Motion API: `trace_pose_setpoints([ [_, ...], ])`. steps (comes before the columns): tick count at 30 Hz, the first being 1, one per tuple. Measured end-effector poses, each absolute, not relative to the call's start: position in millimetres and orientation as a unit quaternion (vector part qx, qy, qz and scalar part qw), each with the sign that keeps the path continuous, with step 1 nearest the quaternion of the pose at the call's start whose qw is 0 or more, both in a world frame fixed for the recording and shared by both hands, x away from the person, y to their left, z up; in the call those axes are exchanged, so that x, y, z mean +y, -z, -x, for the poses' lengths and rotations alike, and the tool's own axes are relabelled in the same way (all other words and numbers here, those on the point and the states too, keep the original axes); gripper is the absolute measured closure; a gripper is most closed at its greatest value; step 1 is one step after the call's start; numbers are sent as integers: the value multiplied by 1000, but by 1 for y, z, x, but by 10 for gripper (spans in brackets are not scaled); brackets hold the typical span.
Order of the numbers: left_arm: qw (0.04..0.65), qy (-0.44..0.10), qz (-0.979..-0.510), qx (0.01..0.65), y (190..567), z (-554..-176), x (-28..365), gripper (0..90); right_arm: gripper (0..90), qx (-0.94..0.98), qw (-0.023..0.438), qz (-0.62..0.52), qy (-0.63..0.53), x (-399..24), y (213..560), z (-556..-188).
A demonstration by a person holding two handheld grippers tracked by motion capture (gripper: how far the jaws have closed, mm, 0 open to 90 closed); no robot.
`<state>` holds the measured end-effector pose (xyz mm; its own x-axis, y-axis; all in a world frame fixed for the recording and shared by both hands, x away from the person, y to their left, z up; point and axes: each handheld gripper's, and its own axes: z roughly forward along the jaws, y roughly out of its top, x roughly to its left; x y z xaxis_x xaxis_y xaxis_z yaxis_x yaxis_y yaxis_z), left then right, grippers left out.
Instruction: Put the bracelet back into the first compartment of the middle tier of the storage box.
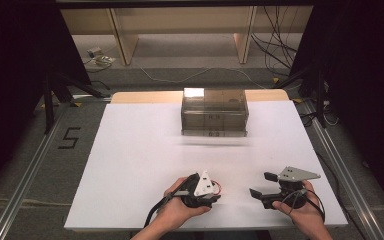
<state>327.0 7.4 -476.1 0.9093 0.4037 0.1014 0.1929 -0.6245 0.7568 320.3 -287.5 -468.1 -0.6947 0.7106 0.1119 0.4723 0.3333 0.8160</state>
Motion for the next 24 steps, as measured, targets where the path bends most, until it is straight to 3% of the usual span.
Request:
trace_pose_setpoints([
  [16, 385, -84, -897, 199, 492, -343, -1, 700, 176, 806, 135, -366, -446, -288, 468, -320],
  [24, 387, -77, -896, 206, 492, -345, 2, 824, 176, 806, 135, -366, -446, -288, 468, -320],
])
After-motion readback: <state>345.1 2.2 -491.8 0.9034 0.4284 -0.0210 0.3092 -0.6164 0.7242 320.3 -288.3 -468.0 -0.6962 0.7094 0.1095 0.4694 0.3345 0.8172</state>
